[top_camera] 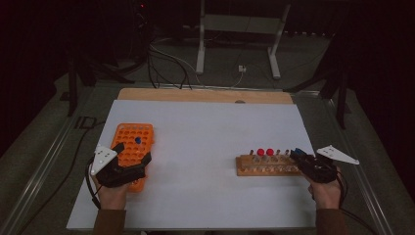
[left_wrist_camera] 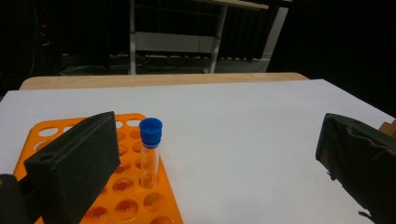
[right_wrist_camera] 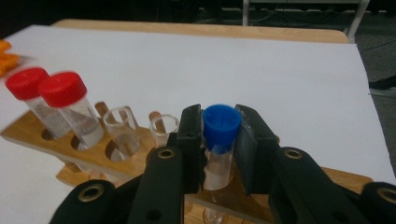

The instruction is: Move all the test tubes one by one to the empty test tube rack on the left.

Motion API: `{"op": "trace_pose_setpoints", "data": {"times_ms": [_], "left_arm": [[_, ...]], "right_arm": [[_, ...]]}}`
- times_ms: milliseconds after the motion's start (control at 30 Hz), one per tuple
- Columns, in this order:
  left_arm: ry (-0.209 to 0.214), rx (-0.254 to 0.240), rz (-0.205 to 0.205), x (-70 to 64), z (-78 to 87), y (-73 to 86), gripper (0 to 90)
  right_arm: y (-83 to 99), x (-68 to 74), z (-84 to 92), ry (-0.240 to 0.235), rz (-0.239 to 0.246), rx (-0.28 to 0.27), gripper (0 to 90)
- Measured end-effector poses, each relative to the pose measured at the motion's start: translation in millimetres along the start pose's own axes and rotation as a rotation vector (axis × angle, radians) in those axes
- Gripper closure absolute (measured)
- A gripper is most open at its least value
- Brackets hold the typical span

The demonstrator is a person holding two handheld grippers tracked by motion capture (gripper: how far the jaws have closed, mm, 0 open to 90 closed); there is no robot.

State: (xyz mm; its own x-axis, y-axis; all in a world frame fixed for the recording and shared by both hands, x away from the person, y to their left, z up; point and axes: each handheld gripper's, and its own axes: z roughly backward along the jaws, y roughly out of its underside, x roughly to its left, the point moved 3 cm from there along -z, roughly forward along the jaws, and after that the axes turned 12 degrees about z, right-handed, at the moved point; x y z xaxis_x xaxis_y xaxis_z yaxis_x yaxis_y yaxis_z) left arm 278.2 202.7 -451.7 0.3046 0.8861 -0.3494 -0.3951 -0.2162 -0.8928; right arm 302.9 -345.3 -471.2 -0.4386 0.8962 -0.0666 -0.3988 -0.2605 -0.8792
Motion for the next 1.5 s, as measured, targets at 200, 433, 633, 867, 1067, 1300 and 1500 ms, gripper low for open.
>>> {"op": "trace_pose_setpoints", "data": {"times_ms": [200, 433, 633, 867, 1067, 1300, 1500], "left_arm": [[0.004, -0.003, 0.007, 1.1, -0.5, 0.1, 0.4], [0.000, -0.007, 0.018, 3.3, -1.4, -0.4, 0.4], [0.000, -0.003, 0.018, 4.3, -2.5, -0.2, 0.4], [0.003, -0.001, 0.020, 4.0, -3.6, 0.4, 0.4], [0.012, 0.002, 0.011, 2.6, -4.4, 0.0, 0.4], [0.016, -0.005, 0.016, 2.5, -3.5, -0.1, 0.4], [0.022, -0.008, 0.010, 0.7, -4.1, -0.3, 0.4]], "right_arm": [[2.5, 3.8, -5.0, 0.017, 0.031, 0.038, 74.3], [2.1, 3.9, -5.5, 0.015, 0.044, 0.042, 75.4], [1.5, 3.9, -5.4, 0.018, 0.041, 0.045, 76.1], [-8.9, 1.6, 5.1, 0.010, 0.033, 0.010, 76.1], [-20.8, -0.9, 15.1, 0.006, 0.041, -0.025, 76.1], [-33.9, 0.3, 28.2, 0.004, 0.047, -0.066, 76.1], [-45.5, 3.3, 42.7, 0.001, 0.062, -0.103, 76.1]]}}
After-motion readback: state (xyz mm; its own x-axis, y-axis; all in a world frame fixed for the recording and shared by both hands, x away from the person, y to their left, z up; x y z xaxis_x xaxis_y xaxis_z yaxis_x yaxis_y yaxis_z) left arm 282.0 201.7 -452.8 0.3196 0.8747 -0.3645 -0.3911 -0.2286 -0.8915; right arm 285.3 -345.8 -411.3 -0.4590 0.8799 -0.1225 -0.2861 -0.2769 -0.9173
